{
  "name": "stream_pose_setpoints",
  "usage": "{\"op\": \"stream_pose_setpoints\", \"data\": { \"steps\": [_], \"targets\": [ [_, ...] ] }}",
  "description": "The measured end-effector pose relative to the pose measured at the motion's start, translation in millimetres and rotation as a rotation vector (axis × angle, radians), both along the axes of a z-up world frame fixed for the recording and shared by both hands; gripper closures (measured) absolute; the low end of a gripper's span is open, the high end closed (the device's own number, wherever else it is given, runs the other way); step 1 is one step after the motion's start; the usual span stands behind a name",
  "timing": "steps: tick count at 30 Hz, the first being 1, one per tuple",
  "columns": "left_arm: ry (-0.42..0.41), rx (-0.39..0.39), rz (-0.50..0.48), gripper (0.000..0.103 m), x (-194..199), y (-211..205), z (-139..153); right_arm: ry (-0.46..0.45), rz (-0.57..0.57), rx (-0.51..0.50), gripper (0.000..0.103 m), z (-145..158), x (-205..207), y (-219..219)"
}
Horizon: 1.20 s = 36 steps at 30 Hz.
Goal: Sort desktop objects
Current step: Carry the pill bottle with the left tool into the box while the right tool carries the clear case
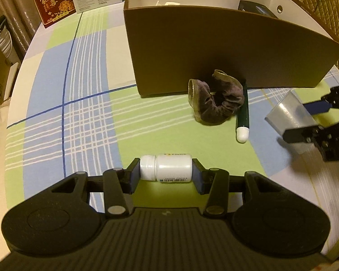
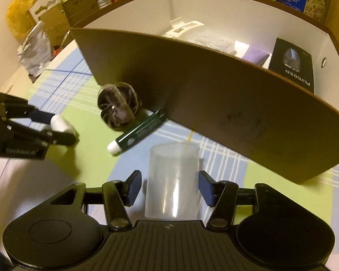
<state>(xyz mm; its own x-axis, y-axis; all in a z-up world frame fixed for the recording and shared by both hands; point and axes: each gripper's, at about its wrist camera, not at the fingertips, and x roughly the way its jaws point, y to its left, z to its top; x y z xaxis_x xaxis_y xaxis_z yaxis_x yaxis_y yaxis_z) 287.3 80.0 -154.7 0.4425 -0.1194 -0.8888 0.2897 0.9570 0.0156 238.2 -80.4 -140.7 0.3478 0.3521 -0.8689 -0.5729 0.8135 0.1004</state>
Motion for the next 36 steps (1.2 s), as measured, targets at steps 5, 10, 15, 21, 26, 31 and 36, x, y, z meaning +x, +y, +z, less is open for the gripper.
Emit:
{"op": "stream_pose_setpoints", "data": {
  "steps": [5,10,15,21,26,31,36],
  "targets": [
    [0.003,-0.019,0.000,0.061,2.4,-1.8,-1.5,-0.004,0.007,-0.007,0.055,0.0,-0.5,5.0],
    [0.004,-0.028,-0.005,0.061,4.5,-4.7,-2.7,0.003,0.022,-0.016,0.055,0.0,-5.8,6.6],
    [0.000,-0.018,-0.011,0.061,5.6,-8.1,-3.9,-0.019,0.032,-0.061,0.053,-4.9,-7.5,14.6],
    [-0.004,-0.013,-0.027,0.061,6.5,-13.3,-3.9,-0.025,0.021,-0.092,0.054,-8.9,-11.3,19.0],
    [0.001,-0.022,-0.036,0.061,2.7,-15.0,-3.0,-0.002,0.008,-0.083,0.054,-5.0,-13.9,15.1],
    [0.000,-0.022,-0.046,0.061,-3.0,-16.5,-0.3,-0.001,-0.006,-0.059,0.054,4.9,-18.5,10.4],
    [-0.023,-0.033,-0.059,0.061,-7.8,-17.5,10.9,-0.009,-0.015,-0.025,0.054,18.2,-20.4,2.3]
  ]
}}
